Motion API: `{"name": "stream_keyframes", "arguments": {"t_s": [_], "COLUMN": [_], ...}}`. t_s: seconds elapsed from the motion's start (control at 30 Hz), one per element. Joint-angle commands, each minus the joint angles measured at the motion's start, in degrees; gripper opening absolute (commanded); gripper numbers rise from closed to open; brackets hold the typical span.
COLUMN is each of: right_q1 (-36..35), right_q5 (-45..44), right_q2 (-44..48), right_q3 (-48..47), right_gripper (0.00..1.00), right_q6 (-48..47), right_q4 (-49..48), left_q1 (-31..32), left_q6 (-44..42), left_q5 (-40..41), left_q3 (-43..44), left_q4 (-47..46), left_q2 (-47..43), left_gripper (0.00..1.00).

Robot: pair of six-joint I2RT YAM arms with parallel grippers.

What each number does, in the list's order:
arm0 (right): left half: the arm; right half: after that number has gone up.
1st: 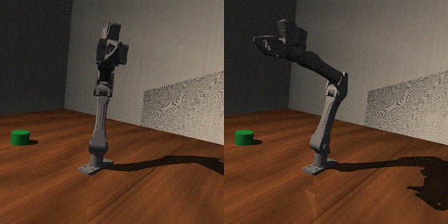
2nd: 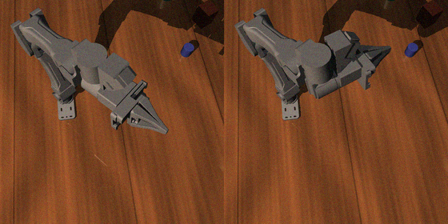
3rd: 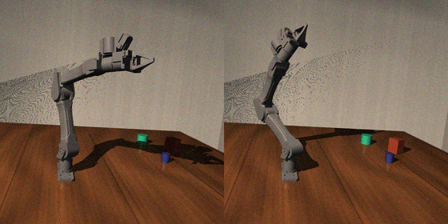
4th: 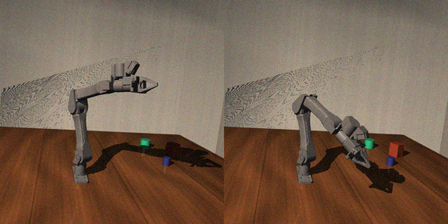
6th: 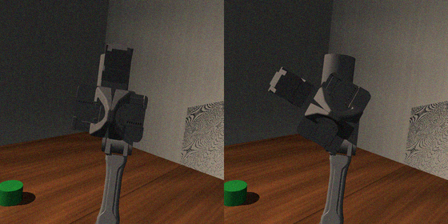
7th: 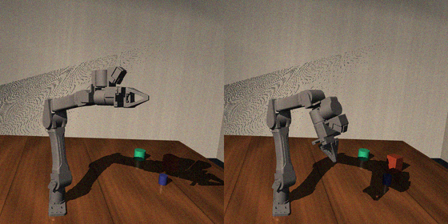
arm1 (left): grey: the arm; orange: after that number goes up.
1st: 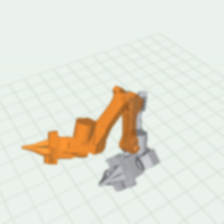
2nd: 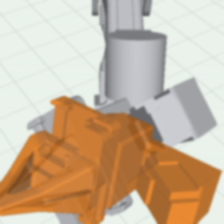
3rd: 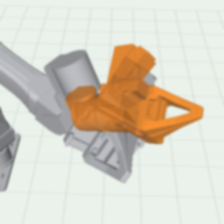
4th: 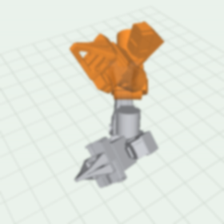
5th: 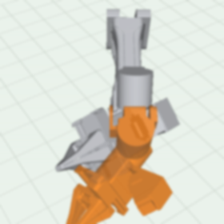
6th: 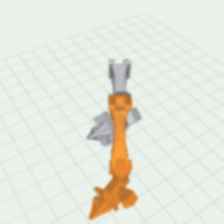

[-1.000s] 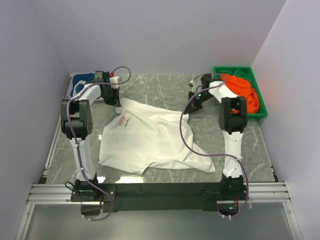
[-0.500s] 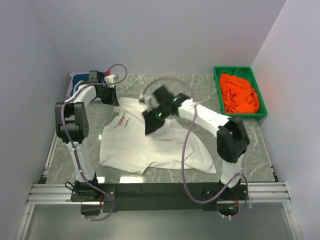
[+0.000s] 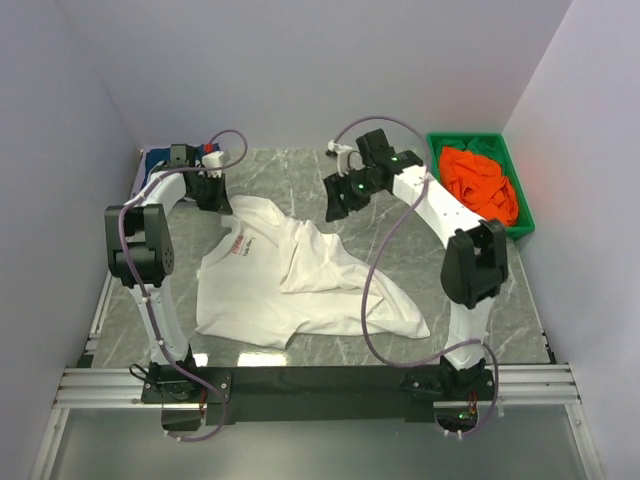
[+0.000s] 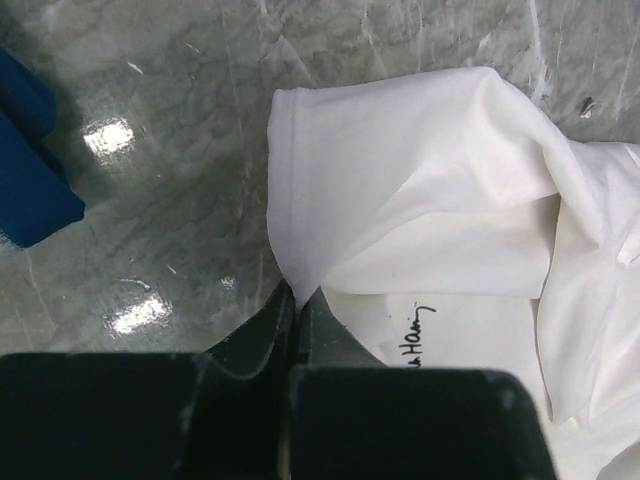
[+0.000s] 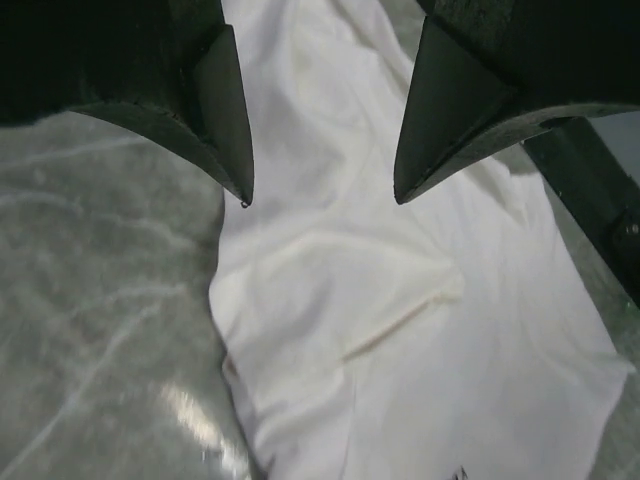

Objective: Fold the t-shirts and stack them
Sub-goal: Flatten the tshirt out

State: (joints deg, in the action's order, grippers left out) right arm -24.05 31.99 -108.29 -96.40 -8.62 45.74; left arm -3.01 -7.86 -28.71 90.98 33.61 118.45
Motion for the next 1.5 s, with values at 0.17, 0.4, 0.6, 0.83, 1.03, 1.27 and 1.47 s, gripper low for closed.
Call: {"name": "stream_keyframes", "arguments": {"t_s": [0.17, 0.4, 0.6, 0.83, 1.03, 1.27, 1.47], "right_q1": [-2.14, -2.31, -2.40, -2.75, -2.75, 1.45, 14.18], "right_q5": [0.09, 1.06, 5.45, 8.09, 8.53, 8.01, 5.55], "right_q2": [-15.45, -23.72, -26.79, -29.34, -27.60, -18.73, -6.59], "right_q3": [-12.84, -21.19, -22.07, -22.78, -20.94, -15.94, -12.32], "right_gripper": [0.69, 0.73, 0.71, 0.62, 0.20, 0.00, 0.00], "right_q6": [5.89, 11.96, 14.95, 15.57, 15.22, 13.02, 6.26], "right_q4": [-5.04, -8.46, -9.79, -8.38, -9.09, -6.80, -1.10], "left_q1": [0.10, 0.19, 0.10, 0.19, 0.10, -0.33, -2.27], "left_q6": [0.82, 0.56, 0.56, 0.39, -0.14, -1.37, -3.48], "left_q5": [-1.88, -1.53, -1.53, -1.44, -1.17, -3.36, -8.20], "left_q3": [1.57, 1.39, 1.75, 2.18, 2.18, 0.35, -3.62], "left_q4": [-1.00, -0.65, -0.47, -0.21, 0.14, -1.68, -7.94], "left_q2": [-0.24, 0.02, 0.73, 1.43, 1.08, -1.81, -10.87], "left_gripper": [0.01, 0.01, 0.01, 0.01, 0.01, 0.01, 0.01]}}
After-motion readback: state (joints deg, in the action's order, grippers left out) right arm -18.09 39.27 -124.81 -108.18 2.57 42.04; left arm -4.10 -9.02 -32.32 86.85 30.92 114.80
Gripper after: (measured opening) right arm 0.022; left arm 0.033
